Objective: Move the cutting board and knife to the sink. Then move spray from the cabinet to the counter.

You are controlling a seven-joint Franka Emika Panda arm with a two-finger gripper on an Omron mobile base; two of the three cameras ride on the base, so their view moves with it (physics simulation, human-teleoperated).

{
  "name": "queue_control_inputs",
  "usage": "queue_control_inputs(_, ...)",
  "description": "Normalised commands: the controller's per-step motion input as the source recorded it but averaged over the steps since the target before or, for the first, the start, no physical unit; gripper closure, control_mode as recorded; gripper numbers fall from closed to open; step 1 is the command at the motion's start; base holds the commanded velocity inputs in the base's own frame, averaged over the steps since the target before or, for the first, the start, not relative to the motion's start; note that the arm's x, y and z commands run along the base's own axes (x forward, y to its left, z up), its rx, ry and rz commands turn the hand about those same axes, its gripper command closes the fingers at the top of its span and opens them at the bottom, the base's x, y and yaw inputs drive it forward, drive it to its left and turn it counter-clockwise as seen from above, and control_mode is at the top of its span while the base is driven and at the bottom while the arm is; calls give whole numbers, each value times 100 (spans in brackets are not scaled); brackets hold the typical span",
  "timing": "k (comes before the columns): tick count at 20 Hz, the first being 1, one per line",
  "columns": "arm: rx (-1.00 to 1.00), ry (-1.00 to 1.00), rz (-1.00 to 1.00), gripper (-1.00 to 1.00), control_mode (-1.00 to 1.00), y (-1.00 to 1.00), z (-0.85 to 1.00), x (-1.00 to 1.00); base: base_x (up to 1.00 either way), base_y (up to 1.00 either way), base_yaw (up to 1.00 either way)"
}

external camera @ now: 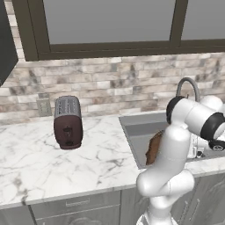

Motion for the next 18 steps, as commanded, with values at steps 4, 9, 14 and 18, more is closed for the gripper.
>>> queue_control_inputs(4,-5,-1,0,-100,-100,0,80,-55,0,0,0)
queue_control_inputs(9,-1,0,-2,-100,-100,0,93,-58,0,0,0)
queue_control_inputs(14,-9,-1,-3,-100,-100,3,100,-52,0,0,0)
queue_control_inputs(18,-17,-13,0,-100,-100,32,89,-75,0,0,0)
